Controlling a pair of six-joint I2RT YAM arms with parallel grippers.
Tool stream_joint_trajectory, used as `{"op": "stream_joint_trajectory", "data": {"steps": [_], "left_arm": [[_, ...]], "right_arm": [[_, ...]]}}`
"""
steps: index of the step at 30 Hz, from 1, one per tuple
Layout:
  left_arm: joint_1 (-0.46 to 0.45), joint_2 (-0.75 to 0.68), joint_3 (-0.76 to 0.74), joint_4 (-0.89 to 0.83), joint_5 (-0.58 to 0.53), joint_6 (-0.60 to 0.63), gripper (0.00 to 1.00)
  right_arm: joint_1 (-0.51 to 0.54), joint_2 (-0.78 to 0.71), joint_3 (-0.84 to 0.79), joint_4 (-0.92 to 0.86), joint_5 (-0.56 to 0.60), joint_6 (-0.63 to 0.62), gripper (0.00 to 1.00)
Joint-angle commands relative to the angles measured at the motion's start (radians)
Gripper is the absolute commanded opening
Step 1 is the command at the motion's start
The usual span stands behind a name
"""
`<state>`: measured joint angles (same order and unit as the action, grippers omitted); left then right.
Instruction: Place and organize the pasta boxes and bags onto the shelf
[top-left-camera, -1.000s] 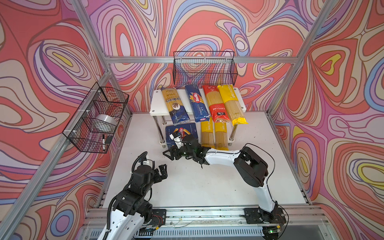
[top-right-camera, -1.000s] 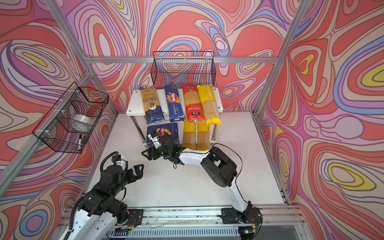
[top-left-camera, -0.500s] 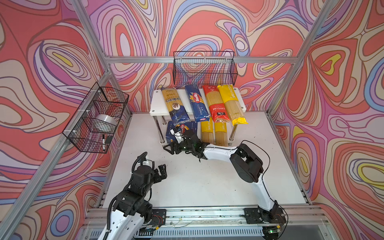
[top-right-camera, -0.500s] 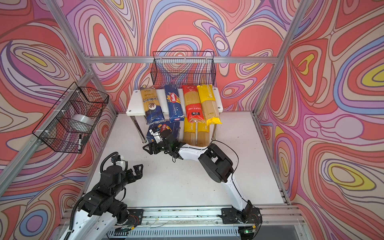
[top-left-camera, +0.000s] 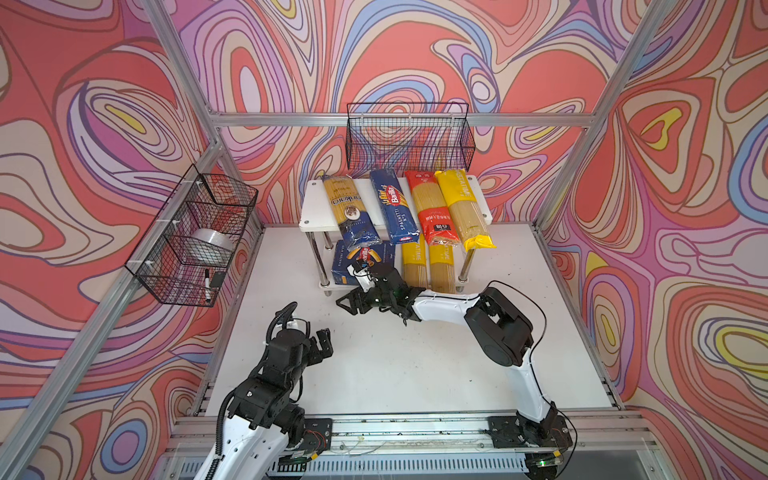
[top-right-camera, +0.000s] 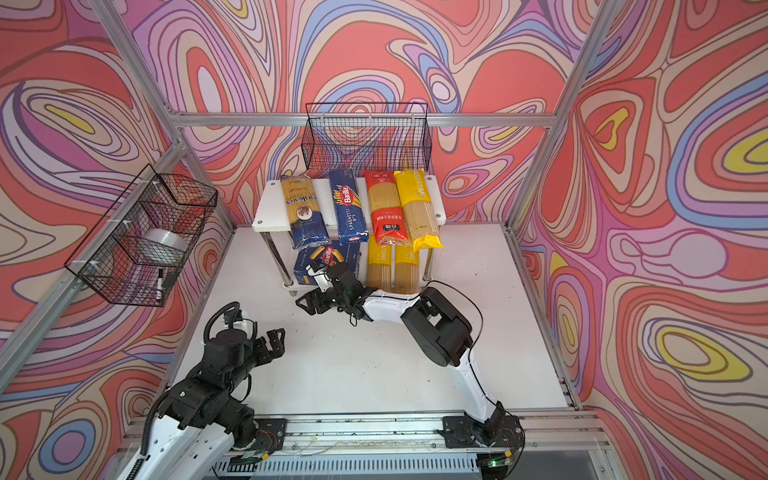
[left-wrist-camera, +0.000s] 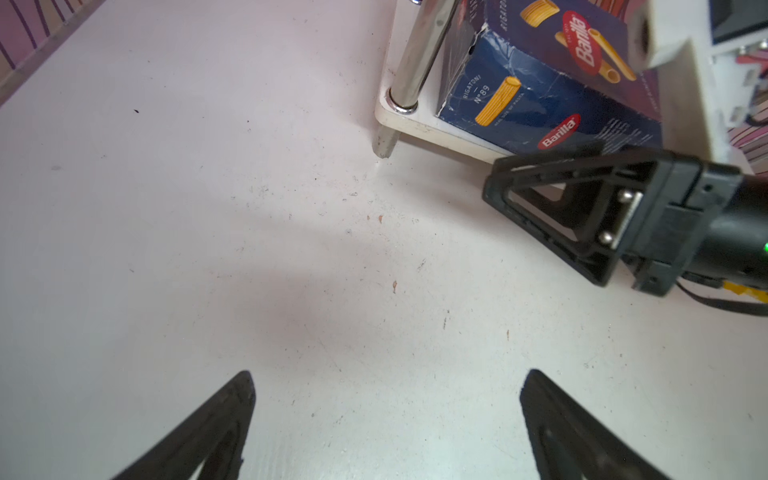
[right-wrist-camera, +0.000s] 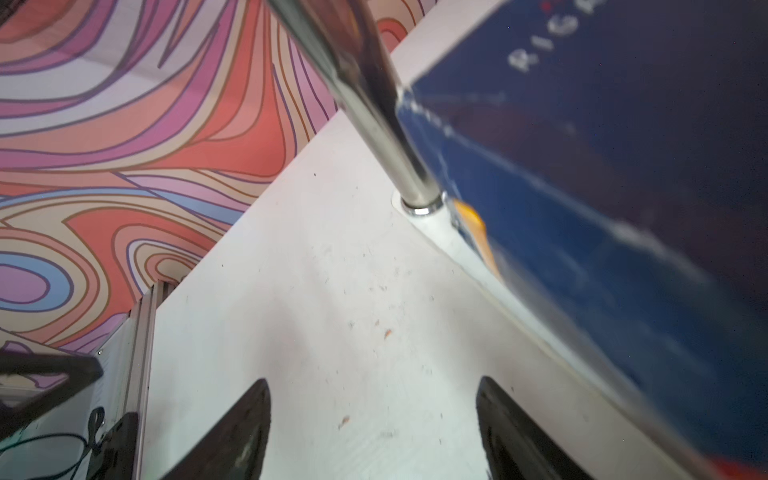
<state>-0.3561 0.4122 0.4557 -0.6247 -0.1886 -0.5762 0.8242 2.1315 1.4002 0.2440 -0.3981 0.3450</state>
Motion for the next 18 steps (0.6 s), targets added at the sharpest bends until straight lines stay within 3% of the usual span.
{"op": "stream_joint_trajectory", "data": {"steps": [1,6,10,16,18], "left_arm": [[0.003,0.024,0.003,0.055,-0.059,0.054,1.0],[0.002,0.089,-0.012,0.203,-0.165,0.16,1.0],[0.029,0.188,-0.009,0.29,-0.295,0.183,1.0],[0.245,0.338,-0.021,0.457,-0.233,0.249,1.0],[0.324,0.355,-0.08,0.562,-0.213,0.237,1.0]], "right_arm": [[-0.005,-0.136,-0.116,-0.006,0.045,-0.042,0.82],[-0.013,-0.464,-0.481,0.026,0.256,-0.047,0.82],[-0.092,-0.727,-0.645,-0.129,0.436,-0.056,0.85],[-0.432,-1.041,-0.805,-0.211,0.51,-0.114,0.97],[-0.521,-1.092,-0.847,-0.176,0.595,-0.181,0.98]]}}
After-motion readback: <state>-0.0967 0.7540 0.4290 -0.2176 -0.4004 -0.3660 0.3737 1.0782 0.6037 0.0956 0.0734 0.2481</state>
